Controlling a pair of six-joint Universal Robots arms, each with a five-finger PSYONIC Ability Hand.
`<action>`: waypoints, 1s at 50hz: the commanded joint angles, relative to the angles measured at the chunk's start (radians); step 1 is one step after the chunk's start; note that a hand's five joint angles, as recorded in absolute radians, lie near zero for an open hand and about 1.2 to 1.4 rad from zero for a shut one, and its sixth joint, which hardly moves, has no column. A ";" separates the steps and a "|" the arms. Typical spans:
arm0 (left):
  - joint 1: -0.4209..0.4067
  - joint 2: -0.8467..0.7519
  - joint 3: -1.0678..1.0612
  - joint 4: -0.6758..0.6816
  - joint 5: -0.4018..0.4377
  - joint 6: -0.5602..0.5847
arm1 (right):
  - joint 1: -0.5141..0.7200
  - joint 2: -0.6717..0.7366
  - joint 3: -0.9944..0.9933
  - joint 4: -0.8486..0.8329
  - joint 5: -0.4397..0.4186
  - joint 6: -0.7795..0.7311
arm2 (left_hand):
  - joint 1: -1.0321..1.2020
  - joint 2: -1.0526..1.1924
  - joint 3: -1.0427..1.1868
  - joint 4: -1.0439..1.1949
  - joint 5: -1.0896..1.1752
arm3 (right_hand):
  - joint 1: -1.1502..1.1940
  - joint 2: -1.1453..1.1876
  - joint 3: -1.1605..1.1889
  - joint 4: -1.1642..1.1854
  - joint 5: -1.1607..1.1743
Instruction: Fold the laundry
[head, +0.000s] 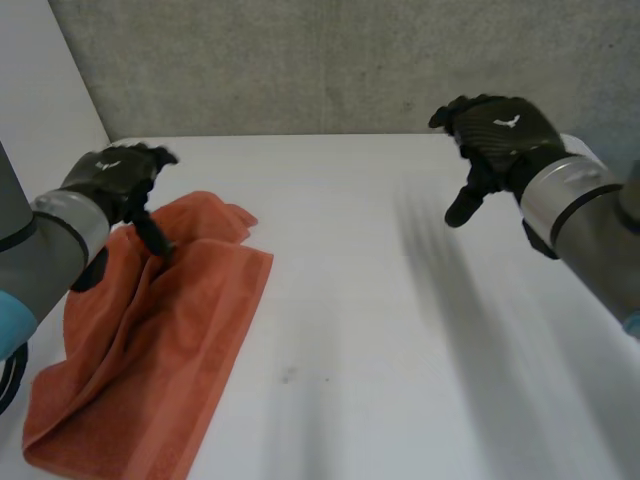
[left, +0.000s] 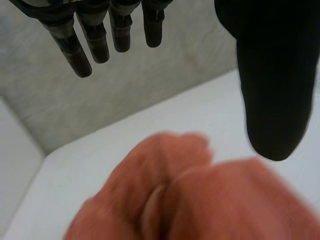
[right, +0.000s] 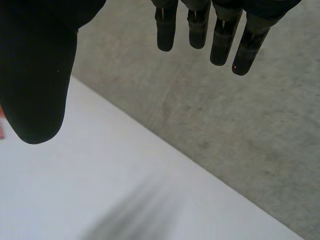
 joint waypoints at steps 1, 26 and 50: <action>0.147 -0.084 -0.056 0.050 -0.034 0.154 | 0.070 0.053 0.015 0.001 0.004 -0.077 | 0.026 0.020 0.021 0.023 0.013 | -0.035 -0.045 -0.037 -0.057 -0.066; 0.256 -0.287 -0.056 0.194 0.042 0.228 | 0.125 0.162 0.024 0.001 0.007 -0.091 | 1.212 1.206 1.206 1.209 1.199 | -0.035 -0.045 -0.037 -0.057 -0.066; -0.211 -0.121 -0.010 0.194 0.159 -0.048 | 0.039 0.081 -0.020 0.001 0.010 -0.085 | 1.212 1.206 1.206 1.209 1.199 | -0.035 -0.045 -0.037 -0.057 -0.066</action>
